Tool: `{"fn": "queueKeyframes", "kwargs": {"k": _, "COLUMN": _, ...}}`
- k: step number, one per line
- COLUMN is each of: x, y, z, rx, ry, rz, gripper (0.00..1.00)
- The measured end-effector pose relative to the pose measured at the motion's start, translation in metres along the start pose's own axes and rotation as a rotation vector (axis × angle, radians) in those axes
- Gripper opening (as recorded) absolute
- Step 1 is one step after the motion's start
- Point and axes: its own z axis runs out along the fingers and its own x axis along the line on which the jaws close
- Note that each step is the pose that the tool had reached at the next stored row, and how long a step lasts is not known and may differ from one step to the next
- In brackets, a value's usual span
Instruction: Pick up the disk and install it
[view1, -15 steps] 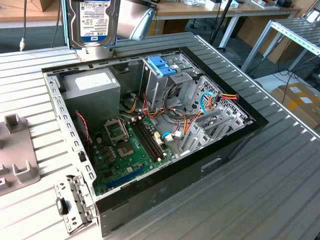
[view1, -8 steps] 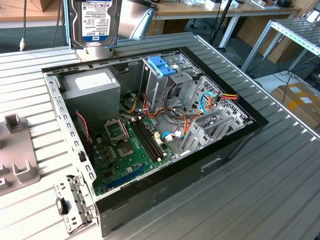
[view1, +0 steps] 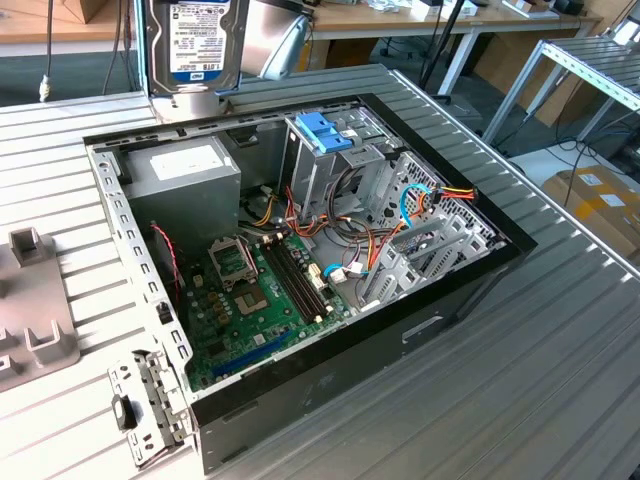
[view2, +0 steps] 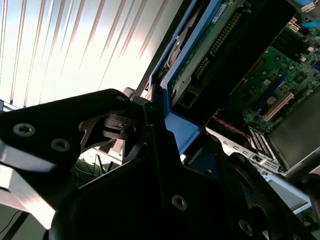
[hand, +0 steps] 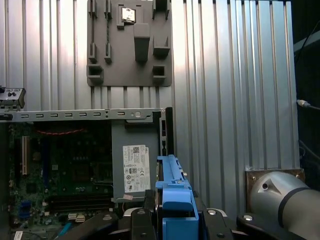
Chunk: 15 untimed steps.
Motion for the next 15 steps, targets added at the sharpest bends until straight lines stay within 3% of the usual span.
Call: {"fn": "queueKeyframes", "kwargs": {"k": 15, "x": -0.0004, "y": -0.0111, "z": -0.0003, "rx": 0.0, "ry": 0.0, "rz": 0.0, "gripper": 0.37}}
